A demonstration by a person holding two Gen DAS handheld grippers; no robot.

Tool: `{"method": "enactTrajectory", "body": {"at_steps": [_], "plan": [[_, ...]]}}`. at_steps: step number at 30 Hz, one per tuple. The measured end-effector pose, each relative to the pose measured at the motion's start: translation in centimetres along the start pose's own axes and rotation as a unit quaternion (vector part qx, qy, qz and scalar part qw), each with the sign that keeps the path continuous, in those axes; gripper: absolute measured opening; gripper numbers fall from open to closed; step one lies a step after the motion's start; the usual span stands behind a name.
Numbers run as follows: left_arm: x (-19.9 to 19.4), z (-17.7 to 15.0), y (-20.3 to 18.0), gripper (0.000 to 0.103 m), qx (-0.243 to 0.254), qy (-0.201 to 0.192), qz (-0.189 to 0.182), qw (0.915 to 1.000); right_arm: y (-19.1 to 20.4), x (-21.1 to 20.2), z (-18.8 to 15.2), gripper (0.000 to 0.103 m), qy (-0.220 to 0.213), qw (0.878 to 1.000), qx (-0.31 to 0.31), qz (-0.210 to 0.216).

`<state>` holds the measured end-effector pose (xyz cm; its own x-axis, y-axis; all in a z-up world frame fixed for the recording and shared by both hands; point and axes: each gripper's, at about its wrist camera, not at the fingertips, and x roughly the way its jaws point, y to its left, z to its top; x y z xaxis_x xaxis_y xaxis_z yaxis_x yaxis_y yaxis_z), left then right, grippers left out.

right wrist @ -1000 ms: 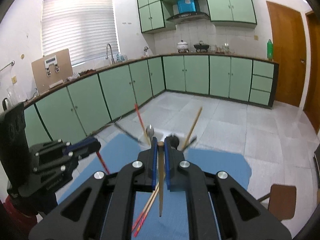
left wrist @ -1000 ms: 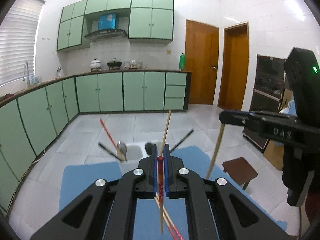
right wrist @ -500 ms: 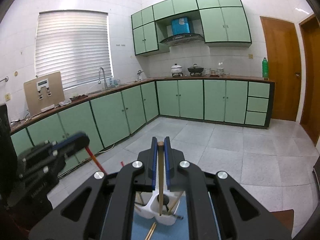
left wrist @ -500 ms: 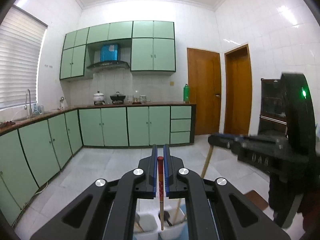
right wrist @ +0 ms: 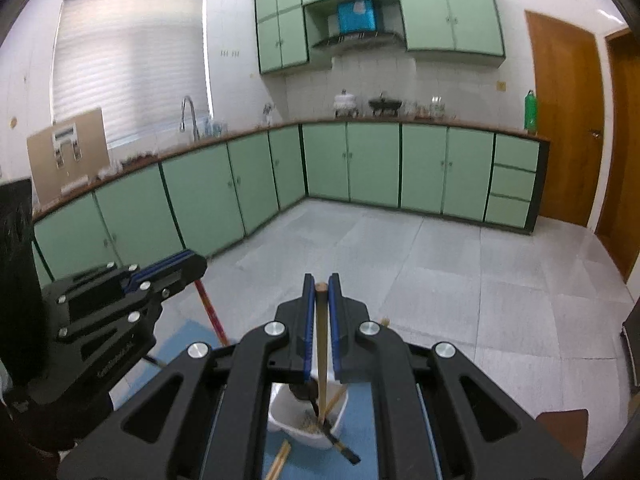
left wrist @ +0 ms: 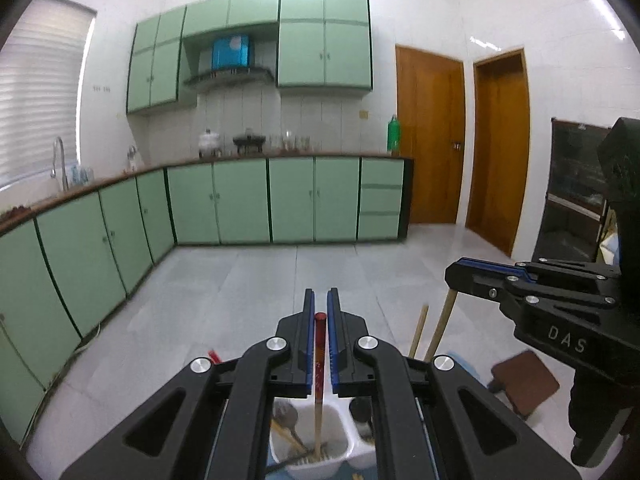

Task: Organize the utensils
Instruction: 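Withdraw both open tools back over the last two chopsticks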

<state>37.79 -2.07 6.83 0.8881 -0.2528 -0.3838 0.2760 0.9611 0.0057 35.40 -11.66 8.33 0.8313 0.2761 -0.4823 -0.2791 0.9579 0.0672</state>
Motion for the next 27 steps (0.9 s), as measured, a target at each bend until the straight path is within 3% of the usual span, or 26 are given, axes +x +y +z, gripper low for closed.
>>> {"method": "enactTrajectory", "body": {"at_steps": [2, 4, 8, 14, 18, 27], "plan": [[-0.2, -0.7, 0.0, 0.015, 0.004, 0.007, 0.0, 1.0, 0.0, -0.2, -0.7, 0.009, 0.004, 1.0, 0.004, -0.002], [-1.2, -1.4, -0.1, 0.024, 0.001, 0.006, -0.002, 1.0, -0.1, -1.2, -1.2, 0.024, -0.001, 1.0, 0.011, -0.01], [-3.8, -2.0, -0.1, 0.032, -0.002, -0.001, 0.001, 1.0, -0.4, -4.3, -2.4, 0.035, -0.023, 0.999, 0.02, -0.023], [-9.1, -5.2, -0.7, 0.048, -0.011, -0.013, 0.006, 0.9998, 0.3, -9.7, -6.9, 0.066, -0.04, 0.998, 0.017, -0.041], [-11.4, -9.7, -1.5, 0.056, -0.027, 0.018, 0.001, 0.9995, 1.2, -11.7, -11.5, 0.088, -0.024, 0.999, 0.017, -0.045], [-11.9, -20.0, -2.4, 0.059, -0.042, 0.13, 0.011, 0.9905, 3.8, -10.4, -23.6, 0.09, 0.09, 0.994, 0.055, -0.031]]}}
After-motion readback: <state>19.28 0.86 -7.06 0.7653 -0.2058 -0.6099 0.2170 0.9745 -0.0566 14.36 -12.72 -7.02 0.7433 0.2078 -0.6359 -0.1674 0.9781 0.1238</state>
